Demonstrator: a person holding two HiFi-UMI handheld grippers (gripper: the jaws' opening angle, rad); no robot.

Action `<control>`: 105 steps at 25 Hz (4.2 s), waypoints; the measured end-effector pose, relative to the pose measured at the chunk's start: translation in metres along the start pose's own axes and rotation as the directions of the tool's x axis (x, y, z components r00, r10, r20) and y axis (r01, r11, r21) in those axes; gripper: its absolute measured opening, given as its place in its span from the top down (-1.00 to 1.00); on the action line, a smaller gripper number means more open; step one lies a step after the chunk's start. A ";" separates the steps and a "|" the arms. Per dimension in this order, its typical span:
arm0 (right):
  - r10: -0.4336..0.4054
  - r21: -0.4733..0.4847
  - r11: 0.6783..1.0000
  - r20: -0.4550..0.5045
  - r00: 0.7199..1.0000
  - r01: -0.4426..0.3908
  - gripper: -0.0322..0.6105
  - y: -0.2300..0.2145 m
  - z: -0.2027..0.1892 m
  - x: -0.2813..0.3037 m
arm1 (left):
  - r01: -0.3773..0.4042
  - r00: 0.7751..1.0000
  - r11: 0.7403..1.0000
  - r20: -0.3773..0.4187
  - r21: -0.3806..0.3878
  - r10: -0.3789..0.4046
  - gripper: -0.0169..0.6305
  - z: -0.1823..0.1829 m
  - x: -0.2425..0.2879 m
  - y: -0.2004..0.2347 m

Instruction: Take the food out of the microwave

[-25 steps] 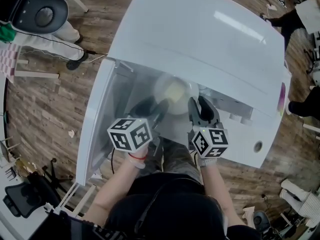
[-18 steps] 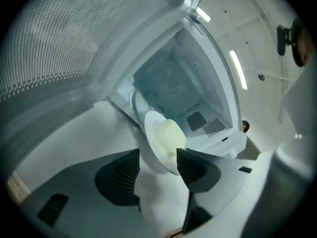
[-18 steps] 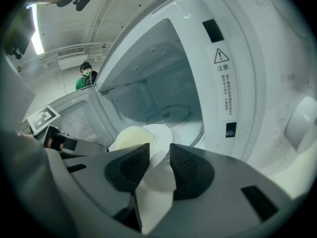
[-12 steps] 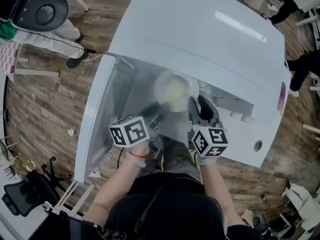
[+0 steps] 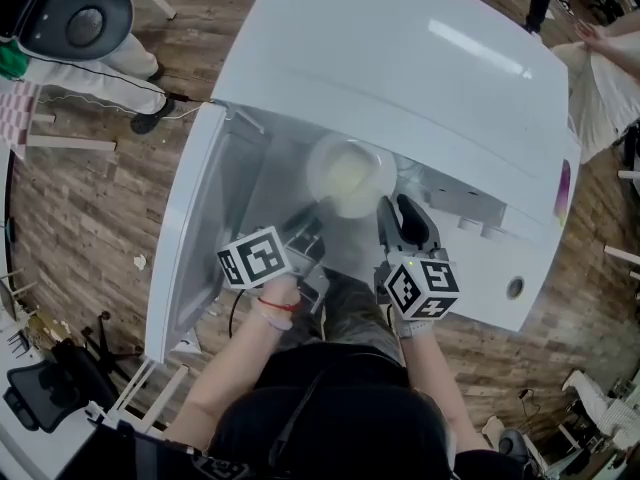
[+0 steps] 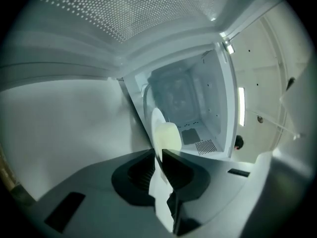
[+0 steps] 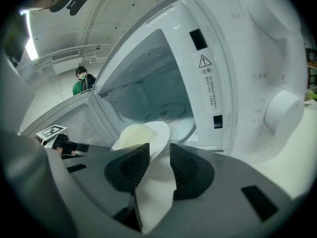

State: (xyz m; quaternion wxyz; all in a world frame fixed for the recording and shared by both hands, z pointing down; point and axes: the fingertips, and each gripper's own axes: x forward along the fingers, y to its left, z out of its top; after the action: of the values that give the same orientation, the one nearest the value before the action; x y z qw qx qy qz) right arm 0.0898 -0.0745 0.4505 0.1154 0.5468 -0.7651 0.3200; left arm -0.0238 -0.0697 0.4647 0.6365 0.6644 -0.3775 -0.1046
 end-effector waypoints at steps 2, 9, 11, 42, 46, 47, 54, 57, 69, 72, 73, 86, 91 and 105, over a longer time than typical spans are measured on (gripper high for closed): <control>-0.001 0.044 0.999 -0.010 1.000 0.001 0.46 0.001 -0.003 -0.004 | 0.006 1.000 1.000 0.006 -0.024 -0.006 0.79 -0.001 0.000 0.000; 0.036 0.293 0.956 -0.053 0.998 -0.019 0.46 0.008 -0.015 -0.002 | 0.030 0.999 0.997 0.032 -0.074 -0.027 0.83 0.000 -0.001 -0.001; 0.056 0.384 0.923 -0.053 0.997 -0.032 0.46 0.007 -0.018 0.000 | 0.041 0.999 0.996 0.035 -0.077 -0.038 0.84 0.001 -0.001 -0.002; 0.219 0.566 0.794 0.071 0.973 -0.220 0.68 0.015 -0.015 0.000 | 0.088 0.992 0.996 0.087 0.000 -0.088 0.85 -0.004 -0.006 -0.007; 0.226 0.553 0.802 0.069 0.972 -0.226 0.68 0.015 -0.015 -0.003 | 0.092 0.991 0.996 0.094 0.000 -0.092 0.85 -0.007 -0.009 -0.007; 0.227 0.547 0.806 0.067 0.971 -0.226 0.68 0.015 -0.015 -0.004 | 0.092 0.991 0.996 0.096 0.004 -0.092 0.85 -0.008 -0.009 -0.008; 0.245 0.544 0.801 0.079 0.966 -0.248 0.68 0.016 -0.019 -0.013 | 0.103 0.988 0.995 0.110 0.018 -0.104 0.85 -0.016 -0.015 -0.011; 0.264 0.544 0.794 0.093 0.960 -0.271 0.68 0.017 -0.021 -0.016 | 0.104 0.987 0.994 0.119 0.019 -0.106 0.85 -0.020 -0.018 -0.011; 0.299 0.521 0.801 0.077 0.951 -0.294 0.68 0.022 -0.036 -0.041 | 0.109 0.981 0.994 0.159 0.029 -0.112 0.85 -0.046 -0.037 -0.013; 0.303 0.515 0.804 0.075 0.950 -0.297 0.68 0.022 -0.040 -0.047 | 0.114 0.980 0.993 0.163 0.025 -0.116 0.85 -0.054 -0.041 -0.012; 0.304 0.514 0.804 0.079 0.949 -0.300 0.68 0.022 -0.042 -0.049 | 0.116 0.979 0.993 0.163 0.027 -0.118 0.85 -0.056 -0.042 -0.012; 0.250 0.519 0.815 0.087 0.964 -0.258 0.68 0.027 -0.063 -0.072 | 0.113 0.986 0.992 0.115 0.054 -0.119 0.85 -0.076 -0.059 -0.006; 0.245 0.538 0.804 0.089 0.965 -0.254 0.68 0.041 -0.077 -0.077 | 0.103 0.989 0.993 0.104 0.062 -0.109 0.85 -0.079 -0.075 -0.002; 0.236 0.528 0.815 0.072 0.969 -0.238 0.68 0.052 -0.105 -0.093 | 0.092 0.990 0.995 0.099 0.046 -0.096 0.85 -0.101 -0.098 0.016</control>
State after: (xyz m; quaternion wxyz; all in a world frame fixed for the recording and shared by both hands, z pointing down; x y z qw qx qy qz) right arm 0.0596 0.0715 0.4631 -0.0829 0.4581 -0.7084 0.5305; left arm -0.0351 0.0711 0.4634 0.5971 0.6884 -0.3794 -0.1601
